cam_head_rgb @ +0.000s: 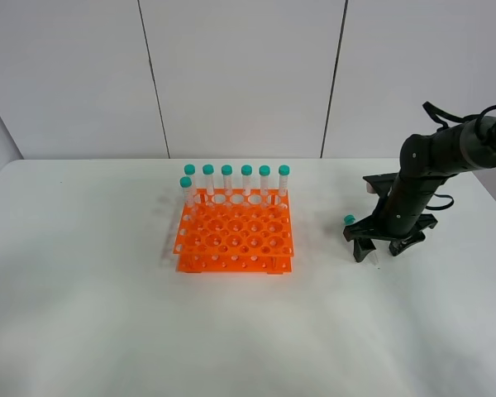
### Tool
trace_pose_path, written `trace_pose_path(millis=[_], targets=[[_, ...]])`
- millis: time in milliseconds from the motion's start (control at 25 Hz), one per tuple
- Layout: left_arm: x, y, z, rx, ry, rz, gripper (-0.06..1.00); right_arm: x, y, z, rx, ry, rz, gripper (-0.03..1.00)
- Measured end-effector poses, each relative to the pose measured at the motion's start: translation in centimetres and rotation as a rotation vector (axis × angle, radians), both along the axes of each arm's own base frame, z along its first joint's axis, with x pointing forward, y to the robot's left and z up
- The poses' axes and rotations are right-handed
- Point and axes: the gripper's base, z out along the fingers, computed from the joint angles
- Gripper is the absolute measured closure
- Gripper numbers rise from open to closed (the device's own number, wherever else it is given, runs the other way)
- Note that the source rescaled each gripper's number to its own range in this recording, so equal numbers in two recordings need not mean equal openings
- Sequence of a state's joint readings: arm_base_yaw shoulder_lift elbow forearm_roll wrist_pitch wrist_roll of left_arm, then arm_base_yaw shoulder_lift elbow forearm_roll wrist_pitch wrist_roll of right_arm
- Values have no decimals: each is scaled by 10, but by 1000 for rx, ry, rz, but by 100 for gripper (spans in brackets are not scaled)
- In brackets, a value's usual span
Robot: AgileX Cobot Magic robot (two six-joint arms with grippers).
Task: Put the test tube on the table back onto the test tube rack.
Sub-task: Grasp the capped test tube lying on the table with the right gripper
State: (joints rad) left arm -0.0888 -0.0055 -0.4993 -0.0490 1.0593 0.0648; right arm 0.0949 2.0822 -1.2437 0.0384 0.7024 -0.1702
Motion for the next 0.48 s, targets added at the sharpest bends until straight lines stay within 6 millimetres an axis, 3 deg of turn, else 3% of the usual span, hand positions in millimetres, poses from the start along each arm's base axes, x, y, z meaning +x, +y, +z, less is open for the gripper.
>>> trace_pose_path(millis=[480], targets=[[0, 0, 0, 0, 0, 0, -5, 1, 0, 0, 2, -13, -6, 4]])
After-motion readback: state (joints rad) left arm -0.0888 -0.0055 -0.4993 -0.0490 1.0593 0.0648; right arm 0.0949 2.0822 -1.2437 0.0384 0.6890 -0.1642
